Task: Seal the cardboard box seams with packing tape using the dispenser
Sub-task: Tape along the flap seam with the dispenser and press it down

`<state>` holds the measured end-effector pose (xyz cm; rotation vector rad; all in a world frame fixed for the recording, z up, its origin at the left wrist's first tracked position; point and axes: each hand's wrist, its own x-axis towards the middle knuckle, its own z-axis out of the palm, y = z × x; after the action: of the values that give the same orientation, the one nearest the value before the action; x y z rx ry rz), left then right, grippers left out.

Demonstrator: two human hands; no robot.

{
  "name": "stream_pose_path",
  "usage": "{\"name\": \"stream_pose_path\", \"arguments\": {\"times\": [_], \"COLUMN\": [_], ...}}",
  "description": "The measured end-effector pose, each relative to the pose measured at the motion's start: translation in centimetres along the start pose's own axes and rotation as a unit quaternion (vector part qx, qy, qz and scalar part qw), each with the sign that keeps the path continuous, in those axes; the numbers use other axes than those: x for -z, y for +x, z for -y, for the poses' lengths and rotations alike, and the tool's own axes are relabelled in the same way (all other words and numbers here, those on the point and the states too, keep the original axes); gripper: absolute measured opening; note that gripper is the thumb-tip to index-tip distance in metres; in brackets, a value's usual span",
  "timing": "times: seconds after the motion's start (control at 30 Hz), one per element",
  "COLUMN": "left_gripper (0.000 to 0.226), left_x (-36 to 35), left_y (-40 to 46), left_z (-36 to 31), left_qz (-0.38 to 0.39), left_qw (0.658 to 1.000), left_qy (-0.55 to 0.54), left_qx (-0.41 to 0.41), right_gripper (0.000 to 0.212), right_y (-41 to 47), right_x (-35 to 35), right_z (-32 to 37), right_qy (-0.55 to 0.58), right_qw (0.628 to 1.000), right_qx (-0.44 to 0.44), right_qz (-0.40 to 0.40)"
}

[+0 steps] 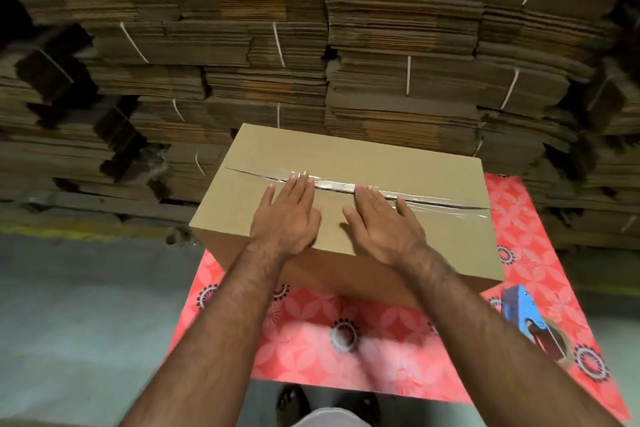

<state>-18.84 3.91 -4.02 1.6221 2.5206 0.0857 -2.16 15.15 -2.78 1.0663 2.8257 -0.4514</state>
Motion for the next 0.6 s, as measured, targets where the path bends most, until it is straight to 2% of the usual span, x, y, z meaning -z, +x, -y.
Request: {"name": "stream_pose_path", "arguments": {"times": [0.17,0.27,0.33,0.43,0.6], "left_gripper": [0.063,0.063,0.063,0.063,0.071], "left_x": [-0.2,0.1,0.0,-0.2,-0.3], "left_y": [0.2,0.1,0.2,0.2,0.1], "left_z": [0.1,-0.3,-0.4,-0.3,-0.2], "left_qz": [-0.003,-0.005,-0.009,-0.015,-0.008], "left_qw": [1.0,1.0,1.0,1.0,1.0], "left_qy": [-0.009,-0.006,-0.006,-0.009,-0.002], "left_qx": [-0.006,-0.008,-0.007,-0.005,-0.004], "right_gripper": [0.075,0.08,0.081,0.076,0.071], "right_y": [-3.8,-4.3,-3.5,-2.7,-5.3], "right_x": [0.9,1.0,0.8,-0.1,0.8], "right_z": [-6.3,-6.1,-3.5,-1.2,-7.3], "right_qy": [-0.02,-0.037,-0.034,-0.028,-0.028], "right_qw": [0.996,0.986,0.988,0.996,0.988], "right_qx": [-0.086,-0.149,-0.129,-0.07,-0.139], "right_qz": [-0.03,-0.067,-0.075,-0.04,-0.065]}}
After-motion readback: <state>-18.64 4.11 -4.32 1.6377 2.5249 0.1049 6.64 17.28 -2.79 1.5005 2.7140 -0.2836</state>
